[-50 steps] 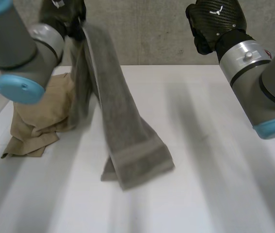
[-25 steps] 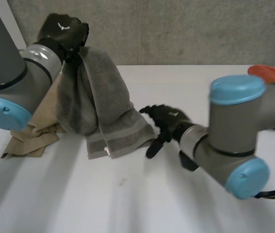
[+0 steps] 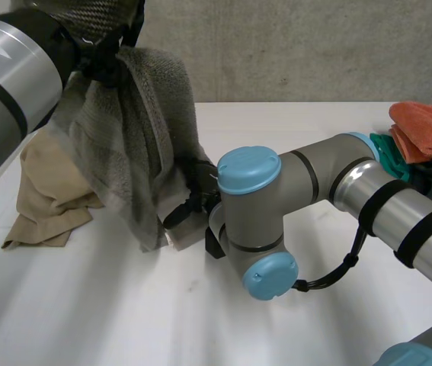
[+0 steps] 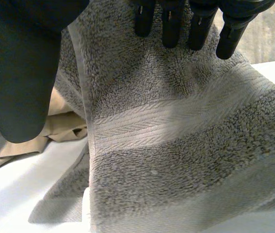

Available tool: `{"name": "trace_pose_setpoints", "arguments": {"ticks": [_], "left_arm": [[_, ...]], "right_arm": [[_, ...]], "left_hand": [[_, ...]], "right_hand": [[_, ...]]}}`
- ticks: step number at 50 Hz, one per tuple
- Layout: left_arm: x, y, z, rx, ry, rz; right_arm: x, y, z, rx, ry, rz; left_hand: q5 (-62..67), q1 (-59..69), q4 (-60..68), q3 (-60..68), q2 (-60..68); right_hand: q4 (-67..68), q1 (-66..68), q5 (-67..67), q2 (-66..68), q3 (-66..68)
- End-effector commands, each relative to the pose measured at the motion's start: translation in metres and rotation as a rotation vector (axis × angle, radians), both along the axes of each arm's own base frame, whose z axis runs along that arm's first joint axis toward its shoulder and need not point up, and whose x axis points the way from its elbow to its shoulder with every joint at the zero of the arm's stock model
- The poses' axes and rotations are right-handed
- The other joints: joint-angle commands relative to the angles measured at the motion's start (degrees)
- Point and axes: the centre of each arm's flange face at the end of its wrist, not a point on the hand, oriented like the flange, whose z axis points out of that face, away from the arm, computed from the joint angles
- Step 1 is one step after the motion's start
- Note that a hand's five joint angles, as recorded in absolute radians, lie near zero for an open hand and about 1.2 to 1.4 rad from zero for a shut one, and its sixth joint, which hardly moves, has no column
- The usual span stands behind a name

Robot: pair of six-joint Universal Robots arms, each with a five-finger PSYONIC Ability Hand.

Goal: Fold the laundry.

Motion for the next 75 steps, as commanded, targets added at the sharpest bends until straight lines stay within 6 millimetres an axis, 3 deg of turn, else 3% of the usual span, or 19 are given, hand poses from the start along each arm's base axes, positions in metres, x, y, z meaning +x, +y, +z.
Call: {"name": "trace_pose_setpoints", "arguments": {"ticks": [1, 19, 22, 27, 31, 37, 42, 43, 46, 49, 51, 52, 55, 60, 63, 65, 70, 73, 75], "left_arm": [[0.005, 0.023, 0.019, -0.046, 0.034, -0.006], [0.007, 0.048, 0.036, -0.073, 0.077, -0.027], [0.009, 0.052, 0.039, -0.081, 0.086, -0.030], [0.013, 0.054, 0.044, -0.094, 0.095, -0.020], [0.021, 0.050, 0.047, -0.094, 0.110, 0.019], [0.035, 0.040, 0.050, -0.097, 0.129, 0.074], [0.053, 0.014, 0.041, -0.080, 0.102, 0.159], [0.060, 0.003, 0.034, -0.063, 0.083, 0.187], [0.071, -0.013, 0.023, -0.030, 0.053, 0.212], [0.082, -0.029, -0.002, 0.053, -0.030, 0.189], [0.084, -0.036, -0.016, 0.098, -0.065, 0.173], [0.085, -0.044, -0.034, 0.151, -0.105, 0.147], [0.084, -0.056, -0.060, 0.226, -0.162, 0.101], [0.074, -0.083, -0.108, 0.340, -0.244, 0.039], [0.060, -0.098, -0.121, 0.346, -0.259, 0.014], [0.052, -0.110, -0.122, 0.309, -0.251, 0.005], [0.026, -0.155, -0.098, 0.057, -0.170, 0.006], [0.010, -0.180, -0.060, -0.186, -0.073, 0.036], [0.002, -0.189, -0.030, -0.339, 0.009, 0.061]], "right_arm": [[0.011, 0.009, 0.003, -0.029, -0.036, 0.032], [0.029, 0.037, -0.004, 0.018, -0.102, 0.081], [0.030, 0.039, -0.005, 0.020, -0.113, 0.079], [0.030, 0.039, -0.004, 0.025, -0.131, 0.060], [0.022, 0.028, -0.009, 0.019, -0.112, 0.001], [-0.003, -0.004, 0.000, -0.028, -0.052, -0.109], [-0.048, -0.045, 0.042, -0.174, 0.074, -0.198], [-0.067, -0.062, 0.070, -0.265, 0.102, -0.223], [-0.094, -0.080, 0.105, -0.406, 0.177, -0.219], [-0.129, -0.095, 0.151, -0.631, 0.317, -0.155], [-0.139, -0.096, 0.170, -0.703, 0.344, -0.148], [-0.151, -0.098, 0.183, -0.742, 0.371, -0.150], [-0.163, -0.097, 0.191, -0.741, 0.405, -0.154], [-0.168, -0.096, 0.170, -0.674, 0.505, -0.078], [-0.163, -0.097, 0.156, -0.662, 0.542, -0.044], [-0.154, -0.100, 0.144, -0.669, 0.564, -0.017], [-0.132, -0.124, 0.143, -0.801, 0.528, -0.099], [-0.126, -0.153, 0.167, -0.950, 0.467, -0.302], [-0.126, -0.168, 0.195, -1.081, 0.385, -0.483]], "left_hand": [[14.19, 14.33, 11.38, 11.82, 11.49], [14.19, 14.33, 11.38, 11.82, 11.49], [14.19, 14.33, 11.38, 11.82, 11.49], [14.19, 14.33, 11.38, 11.82, 11.49], [14.19, 14.33, 11.38, 11.82, 11.49], [14.19, 14.33, 11.38, 11.82, 11.49], [14.19, 14.33, 11.38, 11.82, 11.49], [14.19, 14.33, 11.38, 11.82, 11.49], [14.19, 14.33, 11.38, 11.82, 11.49], [14.19, 14.33, 11.38, 11.82, 11.49], [14.19, 14.33, 11.38, 11.82, 11.49], [14.19, 14.33, 11.38, 11.82, 11.49], [14.19, 14.33, 11.38, 11.82, 11.49], [14.19, 14.33, 11.38, 11.82, 11.49], [14.19, 14.33, 11.38, 11.82, 11.49], [14.19, 14.33, 11.38, 11.82, 11.49], [14.19, 14.33, 11.38, 11.82, 11.49], [14.19, 14.33, 11.38, 11.82, 11.49], [14.19, 14.33, 11.38, 11.82, 11.49]], "right_hand": [[-2.41, -2.41, -2.90, -2.05, -2.24], [-1.58, -1.59, -2.07, -1.22, -1.41], [6.13, 6.13, 5.65, 6.50, 6.31], [46.78, 46.78, 46.29, 47.14, 46.95], [67.51, 67.51, 67.02, 67.87, 67.68], [67.59, 67.59, 67.10, 67.95, 67.76], [67.59, 67.59, 67.10, 67.95, 67.76], [67.59, 67.59, 67.10, 67.95, 67.76], [67.59, 67.59, 67.10, 67.95, 67.76], [67.59, 67.59, 67.10, 67.95, 67.76], [67.59, 67.59, 67.10, 67.95, 67.76], [67.59, 67.59, 67.10, 67.95, 67.76], [67.59, 67.59, 67.10, 67.95, 67.76], [67.59, 67.59, 67.10, 67.95, 67.76], [67.59, 67.59, 67.10, 67.95, 67.76], [67.59, 67.59, 67.10, 67.95, 67.76], [67.59, 67.59, 67.10, 67.95, 67.76], [67.59, 67.59, 67.10, 67.95, 67.76], [67.59, 67.59, 67.10, 67.95, 67.76]]}}
